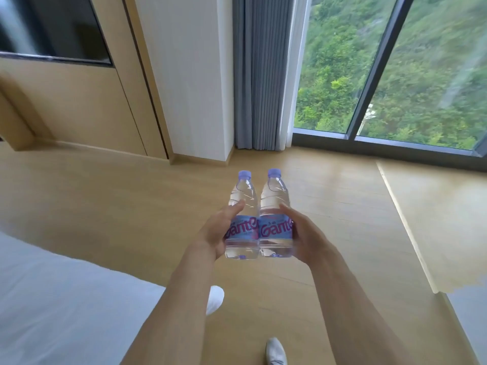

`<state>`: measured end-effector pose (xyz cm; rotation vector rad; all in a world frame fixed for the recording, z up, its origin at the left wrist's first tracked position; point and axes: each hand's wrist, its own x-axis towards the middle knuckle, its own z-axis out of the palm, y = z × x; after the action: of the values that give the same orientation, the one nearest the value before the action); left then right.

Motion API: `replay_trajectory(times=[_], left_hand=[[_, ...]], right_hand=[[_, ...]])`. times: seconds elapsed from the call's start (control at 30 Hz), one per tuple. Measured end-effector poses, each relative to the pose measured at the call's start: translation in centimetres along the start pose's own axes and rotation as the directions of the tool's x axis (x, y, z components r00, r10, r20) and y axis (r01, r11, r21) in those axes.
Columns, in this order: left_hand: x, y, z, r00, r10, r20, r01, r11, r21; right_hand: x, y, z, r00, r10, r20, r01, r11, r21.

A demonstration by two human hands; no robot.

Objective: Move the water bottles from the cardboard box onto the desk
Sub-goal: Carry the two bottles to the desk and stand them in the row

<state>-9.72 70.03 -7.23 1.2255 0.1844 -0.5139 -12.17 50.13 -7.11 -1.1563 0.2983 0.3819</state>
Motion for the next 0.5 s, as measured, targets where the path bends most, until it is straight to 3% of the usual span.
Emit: replay_trajectory(times=[0.17, 0.5], left_hand=[[5.9, 4.1, 0.9, 0.988, 0.015, -0.153, -0.023, 0.999, -0.047], [15.5, 9.5, 0.4, 0.962, 0.06, -0.266, -0.1, 0.985, -0.141]], right_hand=[[7.9, -5.1, -0.6, 0.993, 0.111, 0.046, -0.108, 0.992, -0.059], [20.3, -11.8, -0.6, 0.949, 0.234, 0.211, -0.211, 0.969, -0.129]])
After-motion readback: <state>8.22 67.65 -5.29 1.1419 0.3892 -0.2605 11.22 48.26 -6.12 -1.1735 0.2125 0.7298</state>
